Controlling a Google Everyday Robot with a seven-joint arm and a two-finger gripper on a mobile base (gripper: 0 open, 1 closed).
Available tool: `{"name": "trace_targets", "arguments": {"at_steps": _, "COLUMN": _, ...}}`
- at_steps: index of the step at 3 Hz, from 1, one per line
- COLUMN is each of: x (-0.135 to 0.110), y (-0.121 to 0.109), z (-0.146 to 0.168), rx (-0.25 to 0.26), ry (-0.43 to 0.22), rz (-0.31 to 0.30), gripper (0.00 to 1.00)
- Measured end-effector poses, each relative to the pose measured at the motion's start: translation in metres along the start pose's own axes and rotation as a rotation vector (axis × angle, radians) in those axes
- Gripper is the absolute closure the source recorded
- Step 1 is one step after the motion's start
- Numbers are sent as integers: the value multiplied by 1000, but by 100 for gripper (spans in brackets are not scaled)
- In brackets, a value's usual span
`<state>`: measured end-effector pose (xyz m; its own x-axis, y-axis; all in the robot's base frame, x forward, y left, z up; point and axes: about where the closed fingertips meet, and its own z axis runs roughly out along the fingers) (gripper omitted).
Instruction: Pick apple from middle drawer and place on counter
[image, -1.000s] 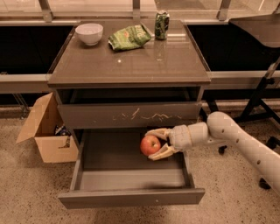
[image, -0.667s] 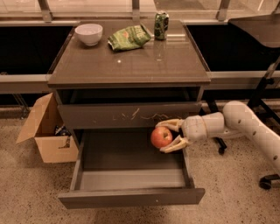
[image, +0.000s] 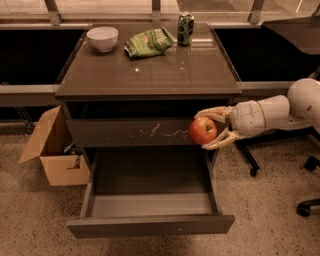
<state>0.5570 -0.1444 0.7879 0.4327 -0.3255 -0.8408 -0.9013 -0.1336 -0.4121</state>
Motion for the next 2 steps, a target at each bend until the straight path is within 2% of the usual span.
{"name": "trace_targets", "arguments": {"at_steps": 1, "x": -4, "y": -4, "z": -3, "rx": 12, "ry": -1, "rz": -2, "gripper": 100}}
{"name": "trace_targets", "arguments": {"at_steps": 2, "x": -32, "y": -39, "z": -25, "rx": 112, "ry": -6, "rz": -19, "gripper": 100}}
